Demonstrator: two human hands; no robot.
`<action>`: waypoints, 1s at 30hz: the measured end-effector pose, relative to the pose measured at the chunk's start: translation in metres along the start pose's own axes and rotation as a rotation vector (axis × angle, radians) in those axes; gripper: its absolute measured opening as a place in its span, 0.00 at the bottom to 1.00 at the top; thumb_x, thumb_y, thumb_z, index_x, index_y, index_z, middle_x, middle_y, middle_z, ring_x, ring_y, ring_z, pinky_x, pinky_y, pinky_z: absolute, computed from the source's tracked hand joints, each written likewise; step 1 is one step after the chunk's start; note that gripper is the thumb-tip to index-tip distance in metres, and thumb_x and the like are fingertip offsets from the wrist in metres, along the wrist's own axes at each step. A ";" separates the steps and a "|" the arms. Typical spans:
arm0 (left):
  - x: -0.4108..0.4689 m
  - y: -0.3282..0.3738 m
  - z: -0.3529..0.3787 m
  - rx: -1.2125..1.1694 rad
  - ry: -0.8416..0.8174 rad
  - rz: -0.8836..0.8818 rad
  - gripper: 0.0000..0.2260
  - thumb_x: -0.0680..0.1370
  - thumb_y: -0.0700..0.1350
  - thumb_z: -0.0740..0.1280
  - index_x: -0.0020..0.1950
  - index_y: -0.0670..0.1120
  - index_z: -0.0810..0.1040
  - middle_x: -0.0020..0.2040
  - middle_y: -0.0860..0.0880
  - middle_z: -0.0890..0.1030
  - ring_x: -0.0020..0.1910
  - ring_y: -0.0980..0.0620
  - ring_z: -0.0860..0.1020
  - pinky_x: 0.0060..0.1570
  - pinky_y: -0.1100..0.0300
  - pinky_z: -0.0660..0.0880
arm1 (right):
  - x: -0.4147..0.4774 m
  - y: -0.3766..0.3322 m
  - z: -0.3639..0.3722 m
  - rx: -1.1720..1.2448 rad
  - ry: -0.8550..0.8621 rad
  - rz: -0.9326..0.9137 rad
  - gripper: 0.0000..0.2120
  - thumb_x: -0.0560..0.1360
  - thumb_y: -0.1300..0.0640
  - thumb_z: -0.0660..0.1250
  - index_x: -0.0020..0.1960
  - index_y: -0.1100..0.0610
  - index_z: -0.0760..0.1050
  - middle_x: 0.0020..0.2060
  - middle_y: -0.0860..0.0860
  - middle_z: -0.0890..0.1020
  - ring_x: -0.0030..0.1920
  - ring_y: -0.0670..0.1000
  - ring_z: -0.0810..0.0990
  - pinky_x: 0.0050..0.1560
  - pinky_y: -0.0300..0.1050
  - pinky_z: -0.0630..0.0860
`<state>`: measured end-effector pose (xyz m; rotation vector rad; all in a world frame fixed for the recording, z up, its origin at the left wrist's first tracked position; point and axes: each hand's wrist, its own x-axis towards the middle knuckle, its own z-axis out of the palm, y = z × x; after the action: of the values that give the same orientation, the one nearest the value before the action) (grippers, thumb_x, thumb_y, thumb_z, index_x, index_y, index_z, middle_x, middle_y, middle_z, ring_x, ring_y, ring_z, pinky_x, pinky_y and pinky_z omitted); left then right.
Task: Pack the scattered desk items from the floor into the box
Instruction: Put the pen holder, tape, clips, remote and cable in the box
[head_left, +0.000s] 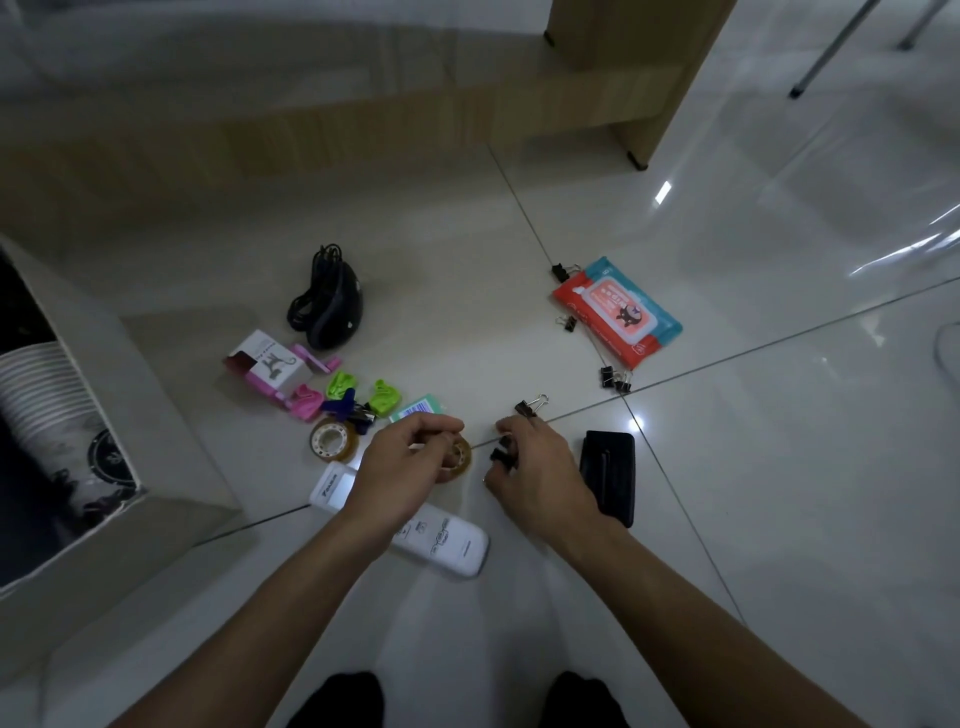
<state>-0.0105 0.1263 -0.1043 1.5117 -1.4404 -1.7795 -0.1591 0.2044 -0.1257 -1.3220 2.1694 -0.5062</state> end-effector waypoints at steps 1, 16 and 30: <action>0.000 0.001 -0.001 -0.012 -0.001 0.001 0.10 0.80 0.39 0.66 0.48 0.51 0.85 0.48 0.47 0.84 0.41 0.57 0.84 0.40 0.64 0.81 | 0.000 0.001 0.000 -0.029 -0.009 -0.016 0.14 0.76 0.58 0.68 0.61 0.58 0.74 0.57 0.55 0.75 0.55 0.55 0.76 0.55 0.50 0.76; -0.006 0.008 0.002 -0.045 -0.033 -0.037 0.09 0.81 0.41 0.65 0.51 0.50 0.84 0.52 0.46 0.84 0.47 0.53 0.84 0.42 0.64 0.80 | -0.011 0.001 -0.003 0.245 0.218 -0.021 0.06 0.72 0.59 0.71 0.45 0.51 0.75 0.37 0.43 0.79 0.38 0.42 0.78 0.37 0.32 0.72; 0.003 0.010 0.006 -0.645 -0.004 -0.402 0.12 0.83 0.48 0.62 0.49 0.43 0.81 0.30 0.50 0.78 0.31 0.53 0.80 0.43 0.56 0.82 | -0.011 0.023 -0.008 -0.116 -0.003 -0.169 0.10 0.77 0.55 0.68 0.58 0.54 0.80 0.55 0.50 0.77 0.54 0.50 0.76 0.53 0.46 0.76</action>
<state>-0.0202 0.1221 -0.0977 1.4848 -0.4745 -2.1817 -0.1760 0.2252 -0.1294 -1.5776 2.1229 -0.4481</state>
